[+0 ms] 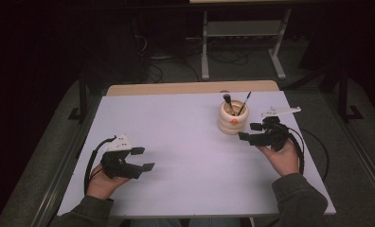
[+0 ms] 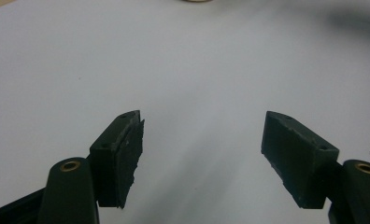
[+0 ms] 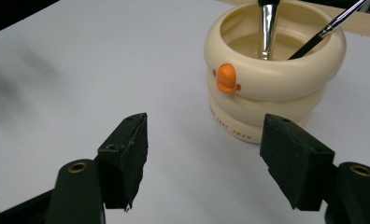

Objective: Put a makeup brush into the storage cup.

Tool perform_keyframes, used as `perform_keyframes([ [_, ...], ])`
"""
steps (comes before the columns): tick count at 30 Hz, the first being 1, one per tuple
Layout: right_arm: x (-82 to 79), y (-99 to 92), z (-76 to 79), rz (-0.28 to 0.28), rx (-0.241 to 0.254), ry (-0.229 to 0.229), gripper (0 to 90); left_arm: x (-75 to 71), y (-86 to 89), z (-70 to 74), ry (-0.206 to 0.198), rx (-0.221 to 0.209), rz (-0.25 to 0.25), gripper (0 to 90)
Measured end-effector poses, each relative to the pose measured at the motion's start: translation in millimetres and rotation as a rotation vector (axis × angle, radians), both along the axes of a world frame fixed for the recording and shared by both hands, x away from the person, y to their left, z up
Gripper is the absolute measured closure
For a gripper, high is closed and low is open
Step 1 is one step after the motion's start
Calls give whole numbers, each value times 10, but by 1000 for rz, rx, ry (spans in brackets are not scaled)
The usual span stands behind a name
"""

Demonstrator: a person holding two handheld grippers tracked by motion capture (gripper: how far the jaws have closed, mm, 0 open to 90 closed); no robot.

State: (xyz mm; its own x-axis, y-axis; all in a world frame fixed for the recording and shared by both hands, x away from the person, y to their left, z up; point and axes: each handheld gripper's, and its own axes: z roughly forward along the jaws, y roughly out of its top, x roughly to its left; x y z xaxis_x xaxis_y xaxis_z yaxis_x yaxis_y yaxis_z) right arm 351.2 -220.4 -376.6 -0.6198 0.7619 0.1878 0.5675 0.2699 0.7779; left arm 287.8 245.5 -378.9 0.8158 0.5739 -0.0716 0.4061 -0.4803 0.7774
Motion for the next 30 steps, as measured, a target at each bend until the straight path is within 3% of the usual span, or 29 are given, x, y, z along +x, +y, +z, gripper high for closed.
perform_keyframes([
  [7, -68, 42, 21, 9, -20, -5, 320, 2, 18, 4, -2, -16, 14, 269],
  [24, -203, 101, 47, 39, -7, -45, 317, 5, 62, 9, 1, -30, 35, 256],
  [30, -244, 87, -9, 38, -1, -30, 311, 8, 78, 8, -5, -27, 40, 253],
])
